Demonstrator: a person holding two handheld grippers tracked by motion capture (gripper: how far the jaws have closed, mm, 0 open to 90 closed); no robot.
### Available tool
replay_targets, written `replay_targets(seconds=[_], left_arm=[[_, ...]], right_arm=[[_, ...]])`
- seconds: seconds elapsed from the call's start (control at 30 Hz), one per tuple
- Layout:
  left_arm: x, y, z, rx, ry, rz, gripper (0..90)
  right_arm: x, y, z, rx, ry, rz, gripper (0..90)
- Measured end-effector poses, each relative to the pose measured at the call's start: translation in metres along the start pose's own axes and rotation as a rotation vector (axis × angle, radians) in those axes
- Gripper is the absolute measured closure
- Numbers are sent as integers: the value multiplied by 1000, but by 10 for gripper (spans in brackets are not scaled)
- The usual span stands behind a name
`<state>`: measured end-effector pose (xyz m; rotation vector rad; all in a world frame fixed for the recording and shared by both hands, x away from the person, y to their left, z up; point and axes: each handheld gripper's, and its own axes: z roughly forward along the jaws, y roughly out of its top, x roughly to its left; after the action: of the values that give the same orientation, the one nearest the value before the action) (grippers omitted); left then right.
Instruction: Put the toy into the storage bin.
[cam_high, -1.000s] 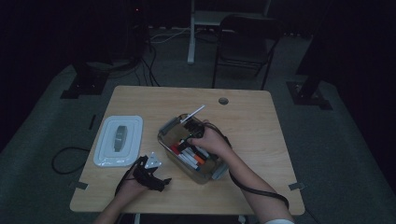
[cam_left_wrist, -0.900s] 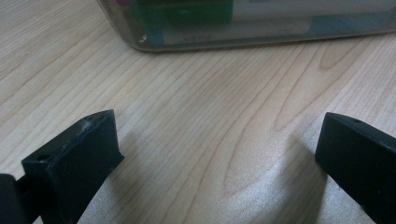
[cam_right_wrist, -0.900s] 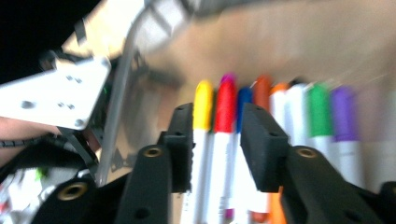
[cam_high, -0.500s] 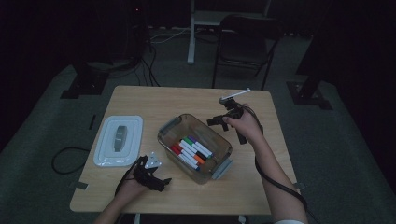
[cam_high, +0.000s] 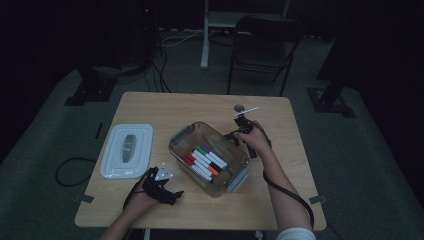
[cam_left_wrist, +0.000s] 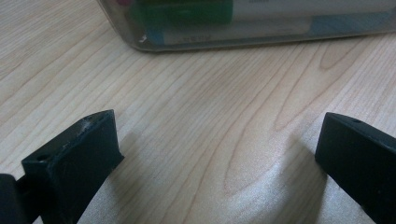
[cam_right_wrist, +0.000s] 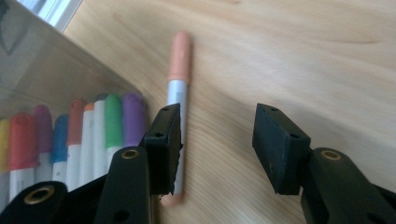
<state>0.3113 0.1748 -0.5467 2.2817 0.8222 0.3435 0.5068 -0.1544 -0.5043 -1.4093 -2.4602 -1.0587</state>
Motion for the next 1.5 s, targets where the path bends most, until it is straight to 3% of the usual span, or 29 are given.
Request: replay_targets(seconds=[0.2,0.63,0.9,1.2,1.37,1.4,1.47,1.5], left_arm=[[0,0,0,0,0,0,4],[0,0,0,0,-1,-2,4],[0,0,0,2,0,1,4],[0,0,0,1,0,2,4],[0,0,0,1,0,1,4],[0,0,0,2,0,1,4],[0,0,0,2,0,1,4],[0,0,0,2,0,1,4]], right_arm=[[15,5,23,58,14,-53,522],[23,7,31,94,-2,-73,549],[30,10,41,140,-45,-90,551],[30,14,39,182,-145,-124,737],[27,14,35,201,-165,-72,766],[25,14,33,185,-174,-64,766],[21,13,27,164,-158,-5,767],[21,13,27,164,-158,-5,767]])
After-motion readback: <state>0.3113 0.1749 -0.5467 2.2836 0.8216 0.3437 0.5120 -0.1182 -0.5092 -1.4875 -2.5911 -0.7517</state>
